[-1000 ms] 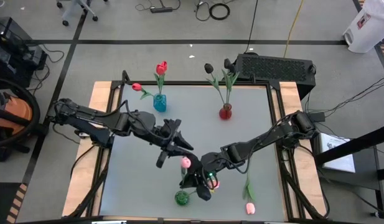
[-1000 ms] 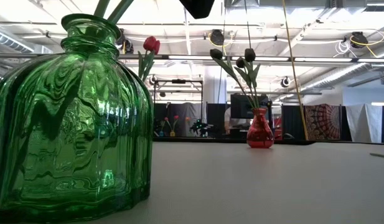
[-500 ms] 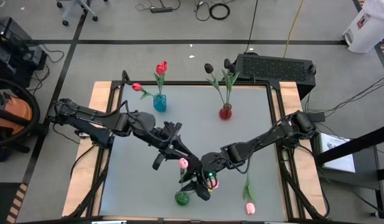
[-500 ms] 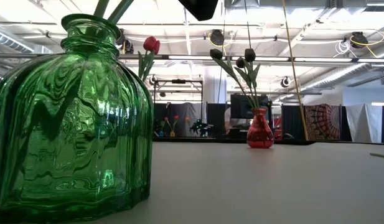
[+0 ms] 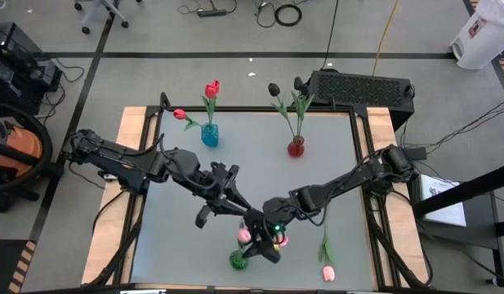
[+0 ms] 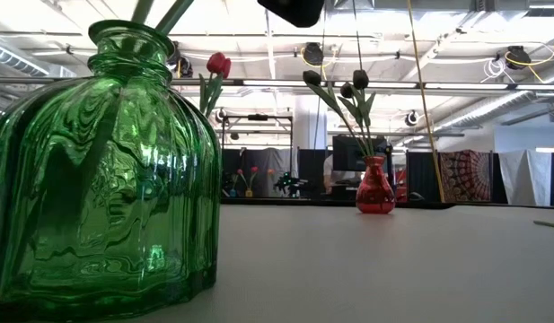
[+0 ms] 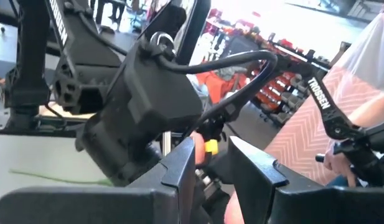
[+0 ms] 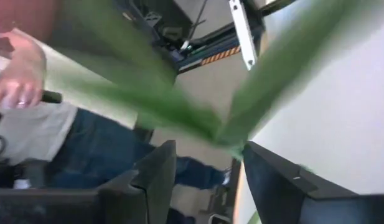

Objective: Sort flowers into vase by color
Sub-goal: Put the top pink tulip into the green vase

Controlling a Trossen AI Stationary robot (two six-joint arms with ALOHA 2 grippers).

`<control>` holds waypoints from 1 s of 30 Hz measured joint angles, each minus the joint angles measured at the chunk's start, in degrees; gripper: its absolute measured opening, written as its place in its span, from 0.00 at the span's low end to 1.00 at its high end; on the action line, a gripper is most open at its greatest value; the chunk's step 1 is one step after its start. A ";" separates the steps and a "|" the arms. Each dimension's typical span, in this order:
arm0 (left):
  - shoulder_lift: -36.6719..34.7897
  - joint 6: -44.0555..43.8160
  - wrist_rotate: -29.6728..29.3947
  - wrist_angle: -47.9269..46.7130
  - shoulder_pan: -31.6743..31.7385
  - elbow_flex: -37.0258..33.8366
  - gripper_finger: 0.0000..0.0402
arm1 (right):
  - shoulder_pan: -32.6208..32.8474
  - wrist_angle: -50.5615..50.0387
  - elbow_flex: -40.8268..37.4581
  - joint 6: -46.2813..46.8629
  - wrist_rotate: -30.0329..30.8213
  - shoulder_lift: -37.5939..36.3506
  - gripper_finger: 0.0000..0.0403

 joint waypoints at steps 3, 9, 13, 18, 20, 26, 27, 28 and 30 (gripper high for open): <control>0.00 -0.02 -0.08 0.93 -0.25 0.00 0.25 | -0.58 0.08 -0.02 2.24 -2.85 0.00 0.45; -0.02 -0.25 -0.25 0.84 -0.32 0.00 0.25 | -1.57 0.26 -0.02 4.10 -7.90 0.00 0.45; 0.00 -1.49 -0.42 0.70 -0.32 0.00 0.25 | -2.13 -0.63 -0.02 5.00 -10.39 0.00 0.45; -0.01 -1.51 -0.47 0.65 -0.32 0.00 0.25 | -2.77 -2.07 -0.02 5.17 -13.14 -0.12 0.45; -0.01 -1.51 -0.47 0.65 -0.32 0.00 0.25 | -2.88 -2.21 -0.02 5.16 -13.19 -0.39 0.45; -0.02 -1.53 -0.47 0.07 -0.32 0.00 0.25 | -3.23 -3.25 -0.04 4.70 -12.99 -2.18 0.45; -0.02 -1.53 -0.47 0.10 -0.32 0.00 0.25 | -3.31 -2.94 -0.04 4.77 -12.97 -2.42 0.45; -0.02 -1.53 -0.48 0.09 -0.32 0.00 0.25 | -3.34 -3.45 -0.04 4.80 -12.95 -2.83 0.45; -0.02 -1.53 -0.49 0.09 -0.32 0.00 0.25 | -3.42 -3.11 -0.04 4.75 -12.69 -3.12 0.45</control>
